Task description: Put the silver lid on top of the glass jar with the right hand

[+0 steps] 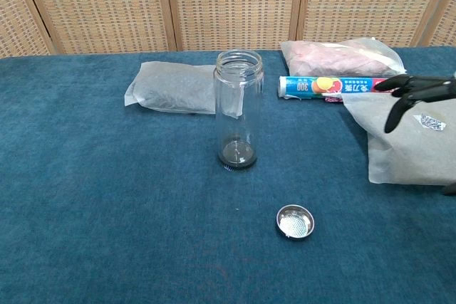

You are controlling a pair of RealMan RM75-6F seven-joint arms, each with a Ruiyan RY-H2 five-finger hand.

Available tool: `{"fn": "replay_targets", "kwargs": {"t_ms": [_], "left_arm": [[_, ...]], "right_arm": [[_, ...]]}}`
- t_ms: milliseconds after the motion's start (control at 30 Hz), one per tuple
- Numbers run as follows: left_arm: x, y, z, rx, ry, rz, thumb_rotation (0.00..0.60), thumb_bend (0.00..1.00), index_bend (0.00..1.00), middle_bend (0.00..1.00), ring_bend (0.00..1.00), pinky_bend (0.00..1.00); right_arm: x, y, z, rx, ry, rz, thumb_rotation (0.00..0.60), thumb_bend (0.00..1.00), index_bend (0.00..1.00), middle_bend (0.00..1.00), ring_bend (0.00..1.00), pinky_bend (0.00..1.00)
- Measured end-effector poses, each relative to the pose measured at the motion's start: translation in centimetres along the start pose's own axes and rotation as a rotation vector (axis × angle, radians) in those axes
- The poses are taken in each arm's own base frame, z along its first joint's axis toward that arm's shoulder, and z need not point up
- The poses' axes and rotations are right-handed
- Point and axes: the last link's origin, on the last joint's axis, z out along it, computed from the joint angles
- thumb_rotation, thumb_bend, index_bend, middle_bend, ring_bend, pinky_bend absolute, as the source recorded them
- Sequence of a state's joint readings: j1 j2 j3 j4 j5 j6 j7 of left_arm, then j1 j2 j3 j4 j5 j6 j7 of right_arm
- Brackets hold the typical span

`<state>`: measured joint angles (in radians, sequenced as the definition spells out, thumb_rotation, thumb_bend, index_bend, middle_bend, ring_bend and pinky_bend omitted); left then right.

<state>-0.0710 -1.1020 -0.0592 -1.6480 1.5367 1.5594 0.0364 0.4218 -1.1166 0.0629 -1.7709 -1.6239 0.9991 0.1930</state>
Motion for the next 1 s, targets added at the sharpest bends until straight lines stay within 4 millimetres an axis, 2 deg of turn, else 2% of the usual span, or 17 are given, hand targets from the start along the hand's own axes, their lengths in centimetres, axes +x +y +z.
{"fn": "replay_targets", "kwargs": {"t_ms": [133, 333, 733, 1000], "left_arm": [[0.1, -0.2, 0.2, 0.004, -0.004, -0.01, 0.6, 0.0, 0.0, 0.0, 0.0, 0.0], [0.0, -0.5, 0.4, 0.01, -0.012, -0.014, 0.6, 0.0, 0.0, 0.0, 0.0, 0.0], [0.0, -0.8, 0.7, 0.021, -0.017, -0.021, 0.6, 0.0, 0.0, 0.0, 0.0, 0.0], [0.0, -0.9, 0.8, 0.021, -0.02, -0.024, 0.6, 0.0, 0.0, 0.0, 0.0, 0.0]], "right_arm": [[-1.2, -1.0, 2.5, -0.001, -0.046, 0.002, 0.6, 0.3, 0.4, 0.0, 0.0, 0.0], [-3.3, -2.4, 4.8, -0.006, -0.107, -0.001, 0.6, 0.36, 0.42, 0.0, 0.0, 0.0], [-7.1, -5.0, 7.8, -0.039, -0.159, -0.029, 0.6, 0.46, 0.44, 0.0, 0.0, 0.0], [-8.4, -6.6, 9.0, -0.067, -0.149, -0.05, 0.6, 0.49, 0.45, 0.0, 0.0, 0.0]]}}
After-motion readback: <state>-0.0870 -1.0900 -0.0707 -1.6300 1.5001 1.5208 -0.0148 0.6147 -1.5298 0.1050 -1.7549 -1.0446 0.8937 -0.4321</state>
